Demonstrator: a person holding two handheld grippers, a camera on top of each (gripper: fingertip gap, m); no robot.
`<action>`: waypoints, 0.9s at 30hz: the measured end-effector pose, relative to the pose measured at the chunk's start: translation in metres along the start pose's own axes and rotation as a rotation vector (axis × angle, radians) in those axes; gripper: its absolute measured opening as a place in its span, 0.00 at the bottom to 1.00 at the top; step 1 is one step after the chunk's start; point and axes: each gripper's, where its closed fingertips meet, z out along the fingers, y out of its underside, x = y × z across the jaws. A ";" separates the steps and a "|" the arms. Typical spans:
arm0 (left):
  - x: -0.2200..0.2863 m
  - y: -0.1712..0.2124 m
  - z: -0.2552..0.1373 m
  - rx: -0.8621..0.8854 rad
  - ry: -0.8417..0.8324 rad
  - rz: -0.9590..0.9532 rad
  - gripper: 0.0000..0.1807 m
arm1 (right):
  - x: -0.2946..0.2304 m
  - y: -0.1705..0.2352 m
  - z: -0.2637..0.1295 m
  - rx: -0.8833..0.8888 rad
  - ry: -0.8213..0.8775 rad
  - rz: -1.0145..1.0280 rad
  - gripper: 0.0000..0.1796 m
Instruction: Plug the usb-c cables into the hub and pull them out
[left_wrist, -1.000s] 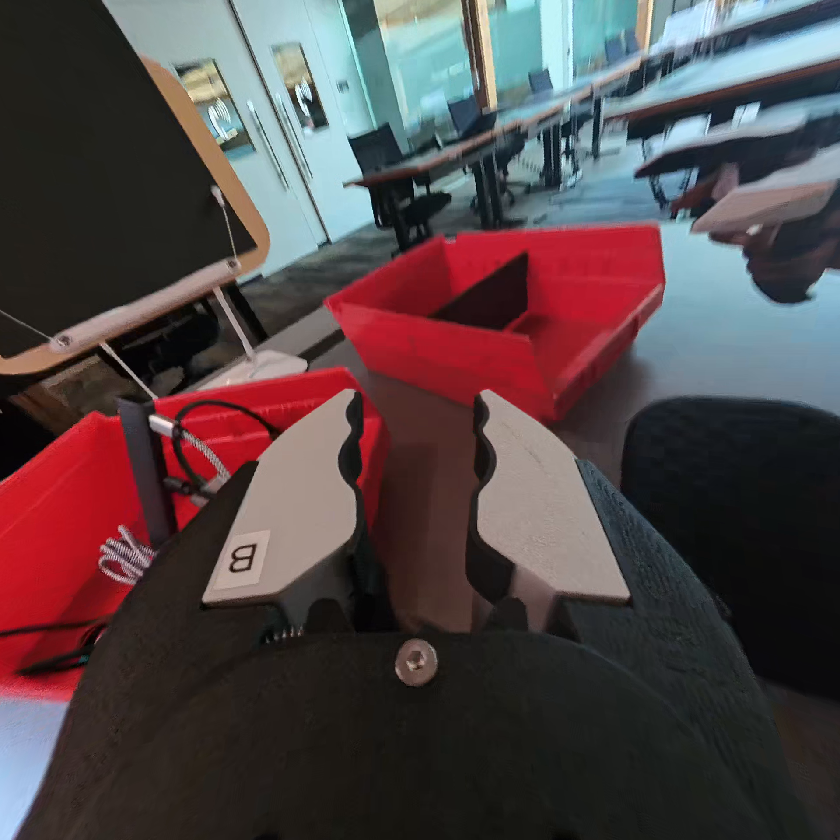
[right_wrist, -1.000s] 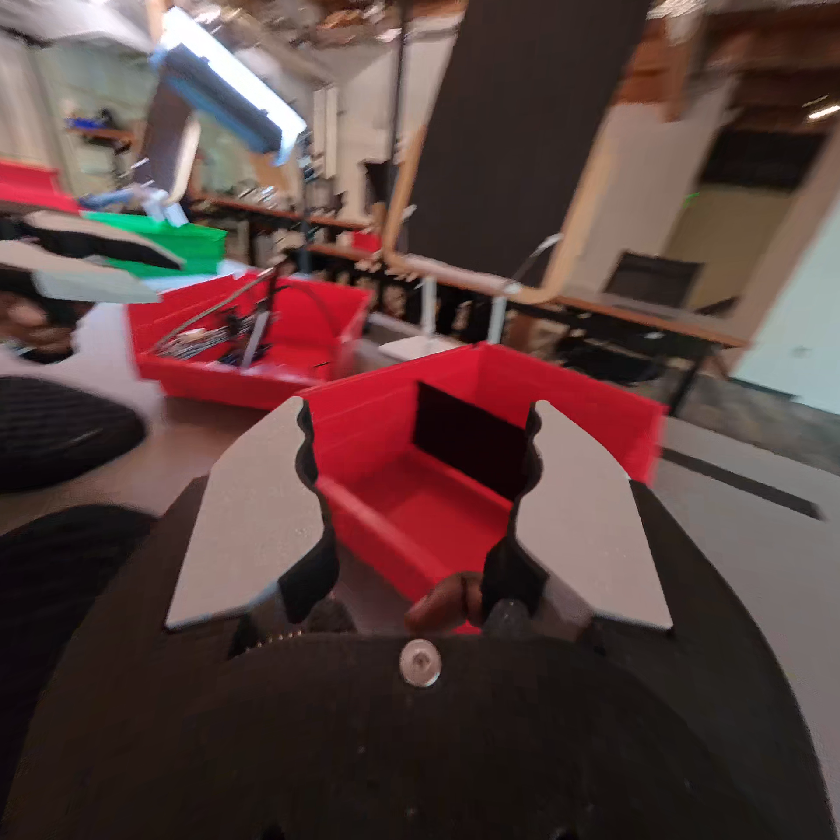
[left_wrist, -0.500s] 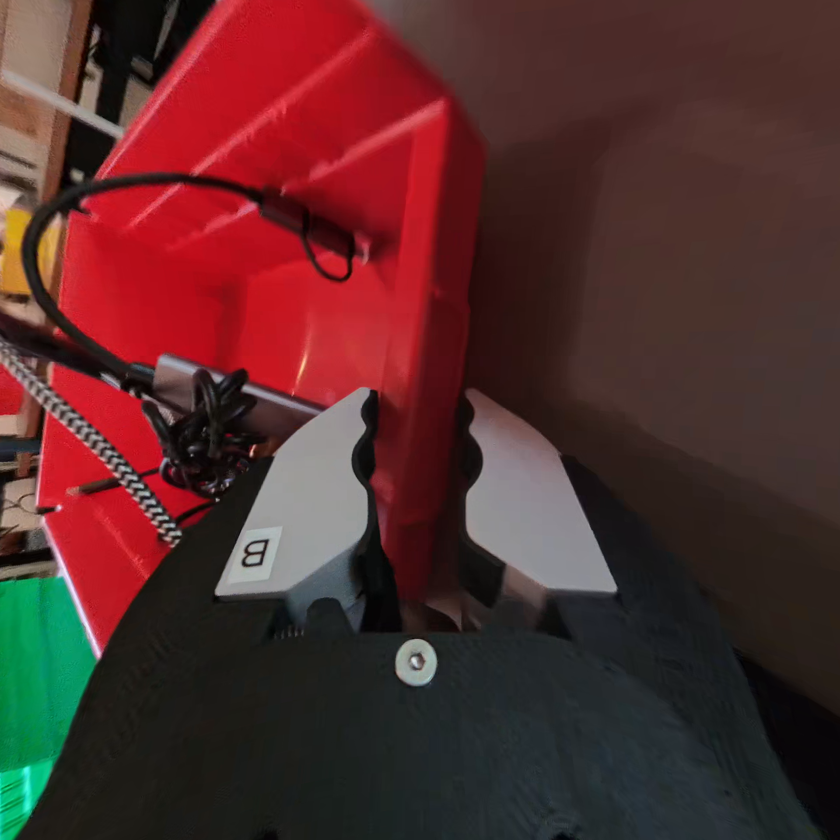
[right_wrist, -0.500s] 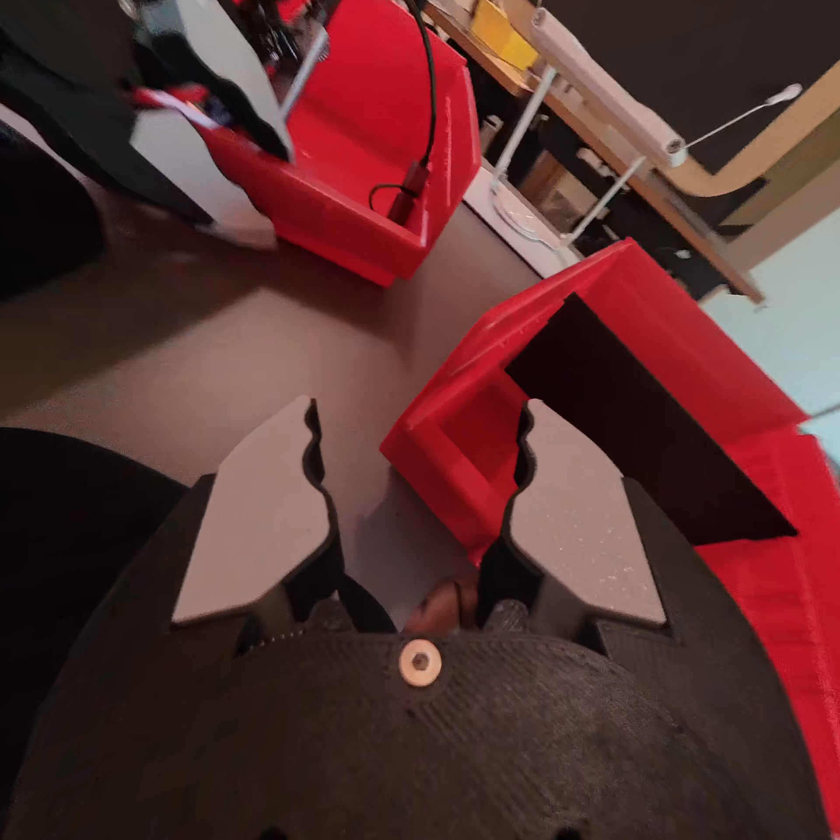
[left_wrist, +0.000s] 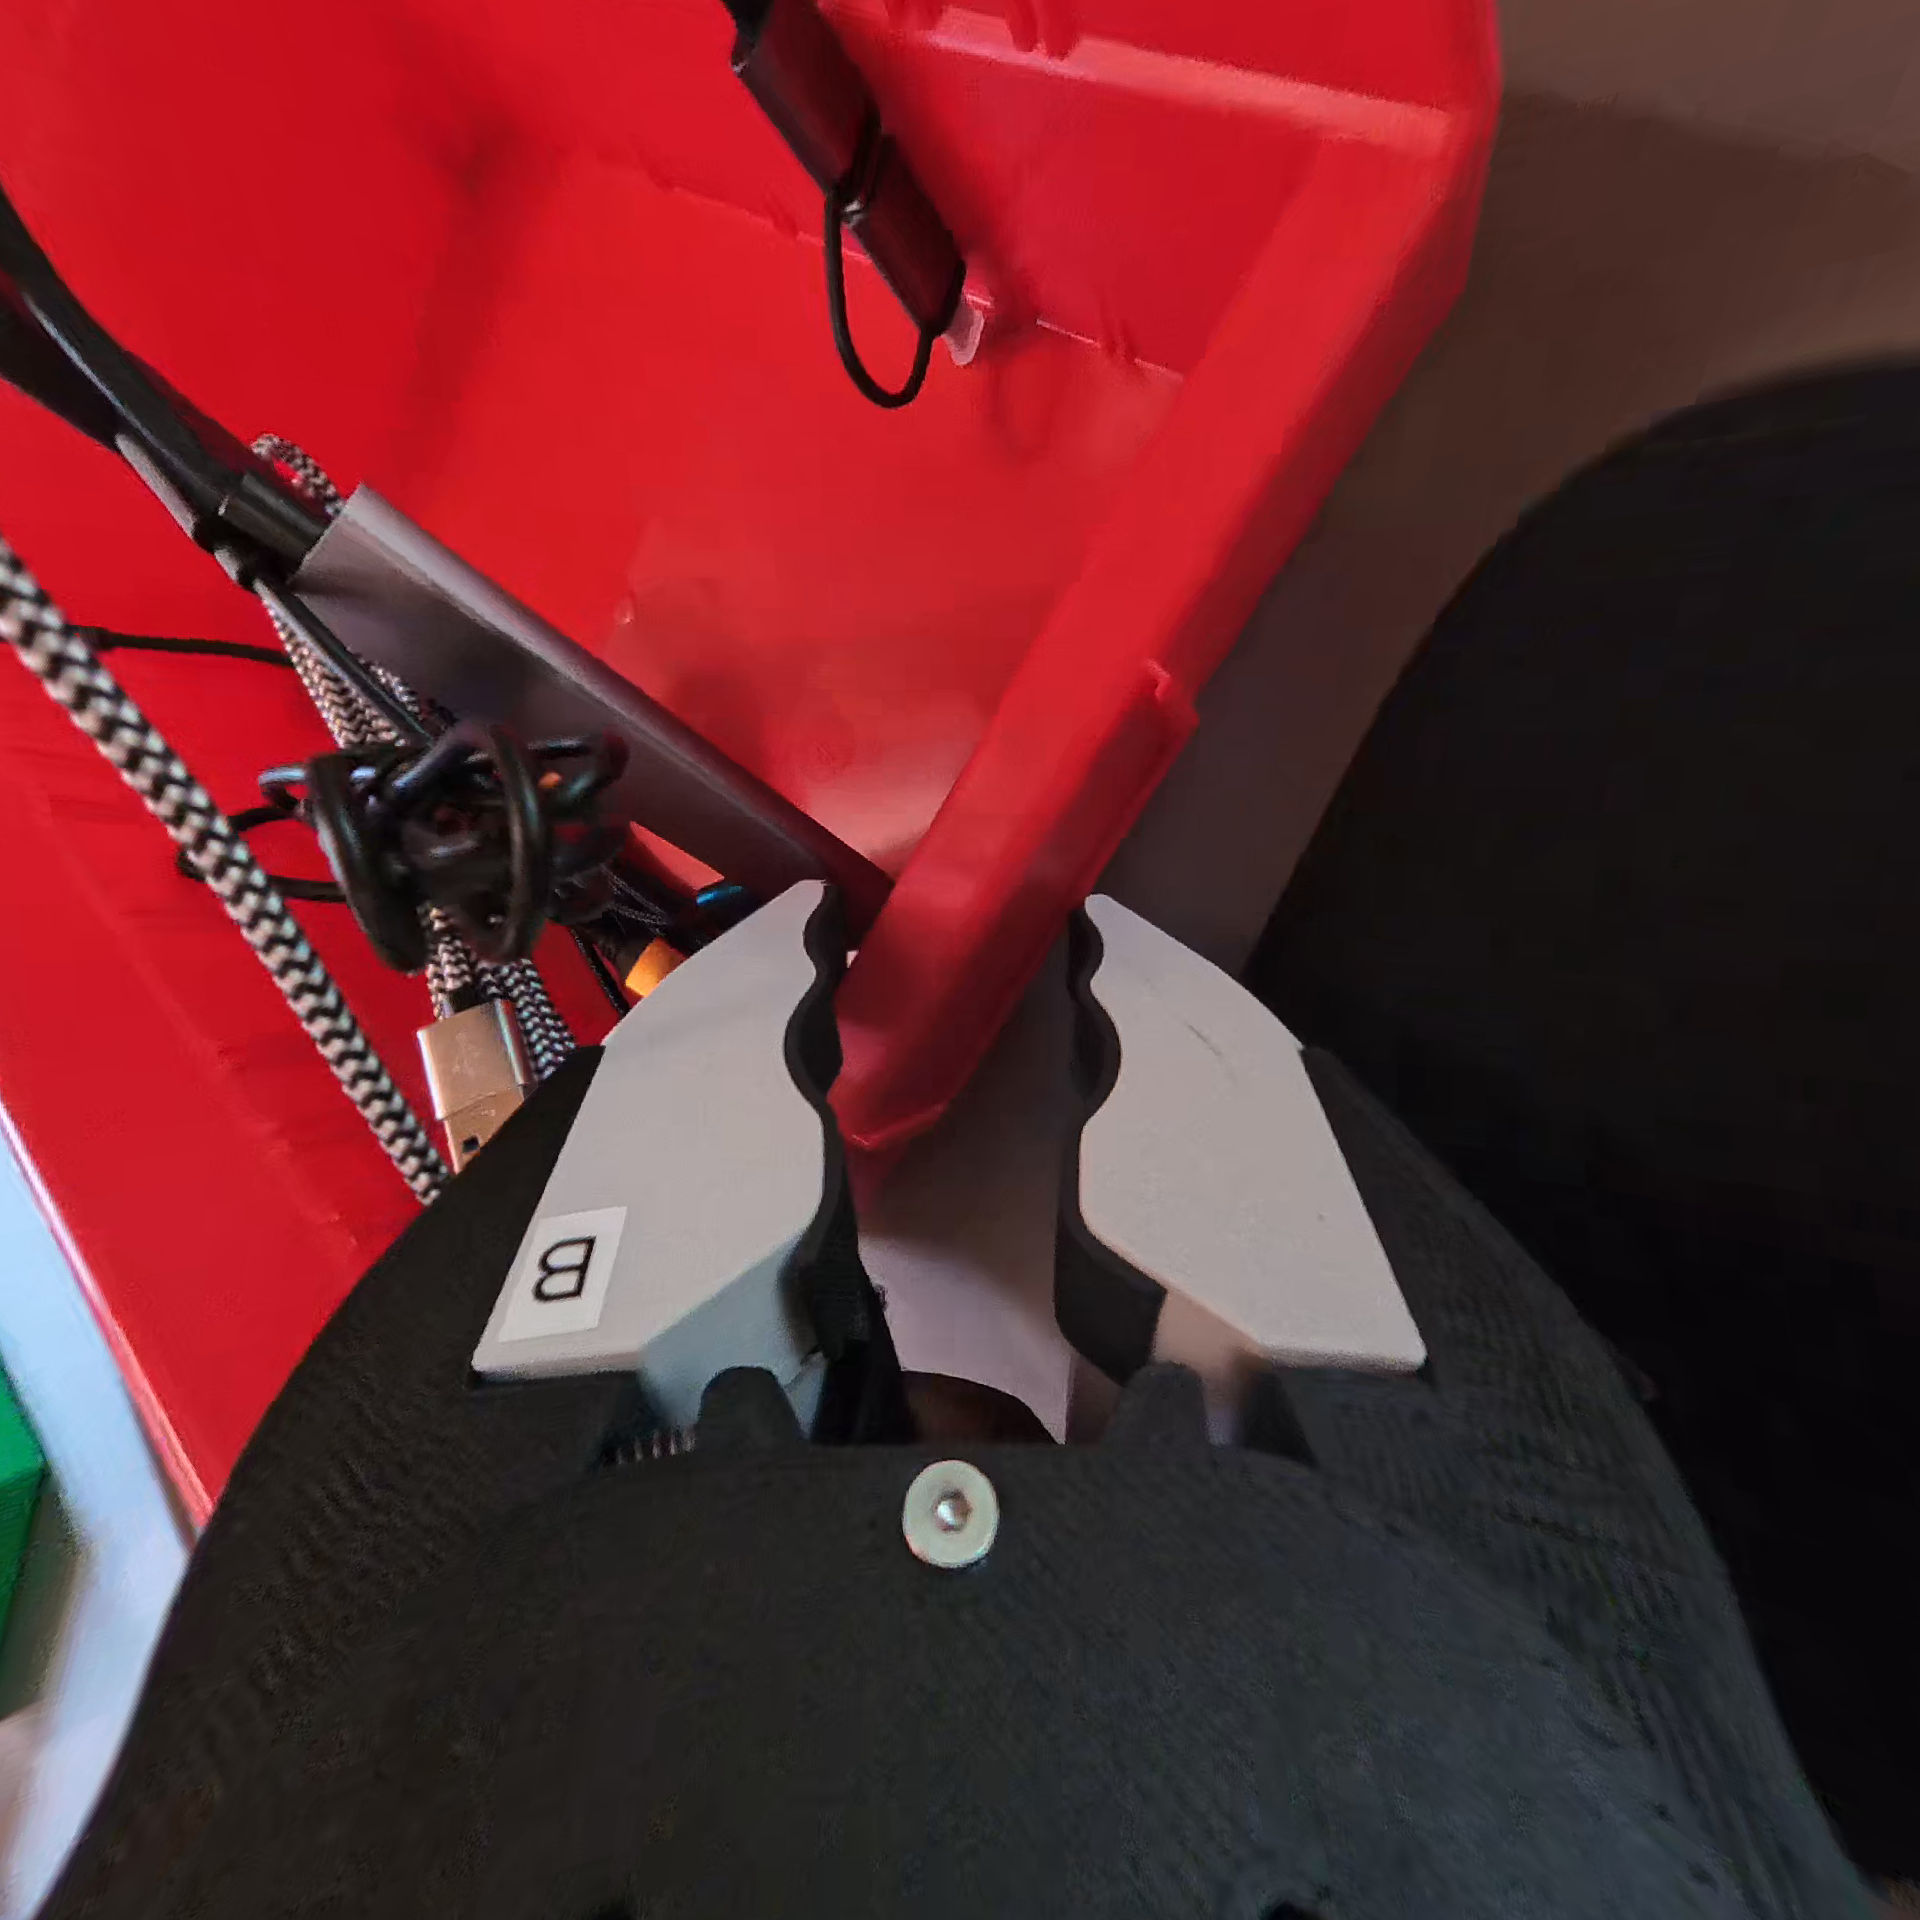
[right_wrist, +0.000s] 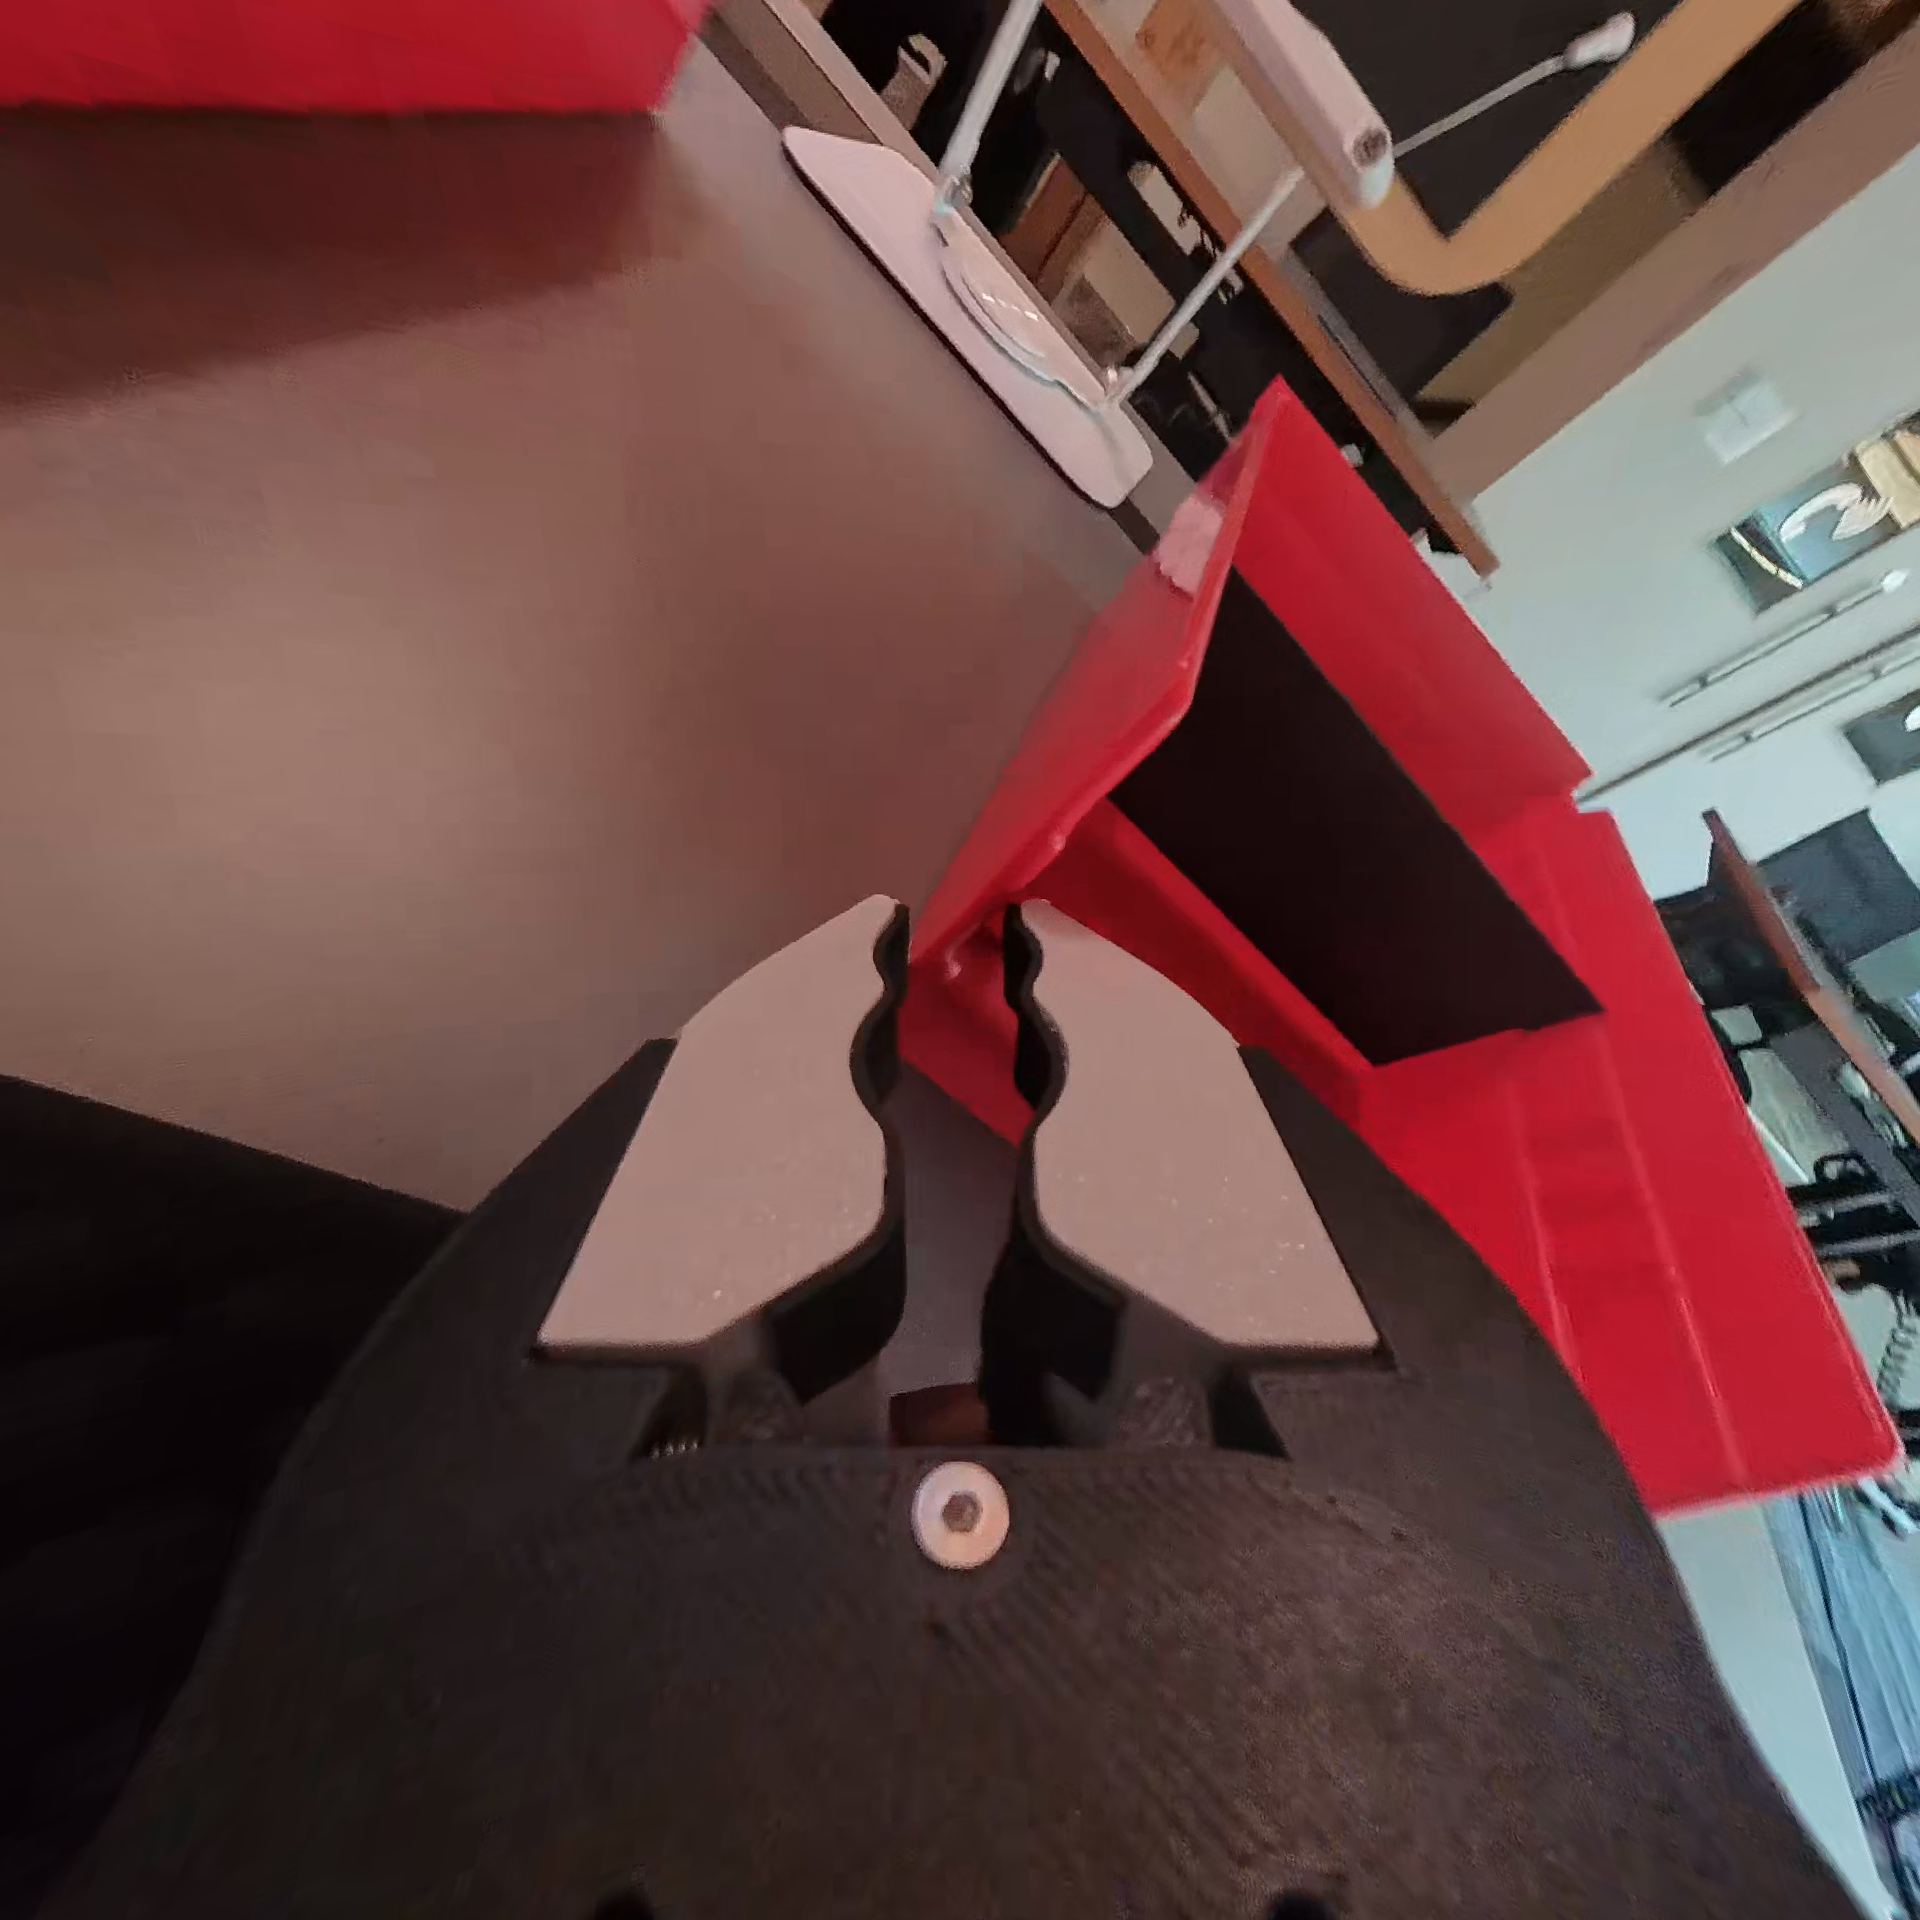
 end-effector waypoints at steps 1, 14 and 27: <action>-0.004 0.010 -0.004 -0.010 -0.004 0.010 0.23 | 0.005 0.004 0.000 -0.022 0.019 0.001 0.09; -0.034 0.106 -0.051 0.022 -0.047 0.033 0.22 | 0.048 0.039 -0.014 -0.240 0.237 0.083 0.06; -0.034 0.107 -0.056 0.003 -0.083 0.036 0.23 | 0.002 0.014 -0.039 -0.294 0.071 -0.006 0.08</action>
